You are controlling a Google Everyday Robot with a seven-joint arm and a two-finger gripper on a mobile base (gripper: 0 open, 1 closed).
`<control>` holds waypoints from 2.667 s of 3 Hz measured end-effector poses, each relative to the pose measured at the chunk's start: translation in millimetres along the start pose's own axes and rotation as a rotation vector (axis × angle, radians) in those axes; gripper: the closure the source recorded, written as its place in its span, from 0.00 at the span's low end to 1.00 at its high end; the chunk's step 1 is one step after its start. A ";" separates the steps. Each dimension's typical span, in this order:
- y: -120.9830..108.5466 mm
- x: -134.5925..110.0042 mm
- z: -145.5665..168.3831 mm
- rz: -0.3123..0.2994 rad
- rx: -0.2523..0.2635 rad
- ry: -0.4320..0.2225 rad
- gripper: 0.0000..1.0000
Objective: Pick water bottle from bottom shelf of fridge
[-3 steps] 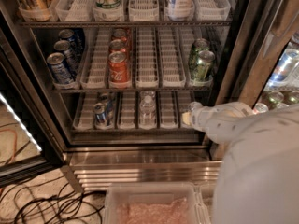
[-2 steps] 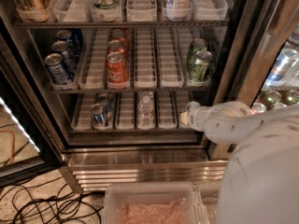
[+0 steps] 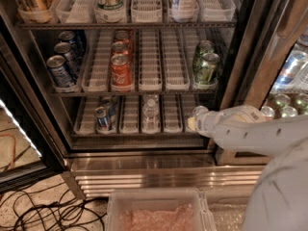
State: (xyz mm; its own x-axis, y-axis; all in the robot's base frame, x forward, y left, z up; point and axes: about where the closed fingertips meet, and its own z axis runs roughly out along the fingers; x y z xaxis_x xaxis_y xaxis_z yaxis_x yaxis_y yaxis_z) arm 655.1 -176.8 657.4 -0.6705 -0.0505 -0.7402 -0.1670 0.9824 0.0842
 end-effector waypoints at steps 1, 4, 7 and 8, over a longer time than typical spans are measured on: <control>-2.6 2.7 -7.0 0.006 0.003 0.004 1.00; -13.9 15.4 -47.2 0.063 0.027 0.017 1.00; -0.9 76.7 -46.0 0.172 0.009 0.121 1.00; -7.7 128.8 -60.9 0.250 0.033 0.203 1.00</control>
Offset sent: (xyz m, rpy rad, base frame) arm -0.0627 0.0112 0.2404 0.1398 0.0554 0.1791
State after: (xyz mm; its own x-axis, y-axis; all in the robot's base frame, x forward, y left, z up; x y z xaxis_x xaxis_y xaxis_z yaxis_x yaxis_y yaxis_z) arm 526.0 -201.9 602.1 -0.8189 0.1619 -0.5506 0.0428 0.9740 0.2227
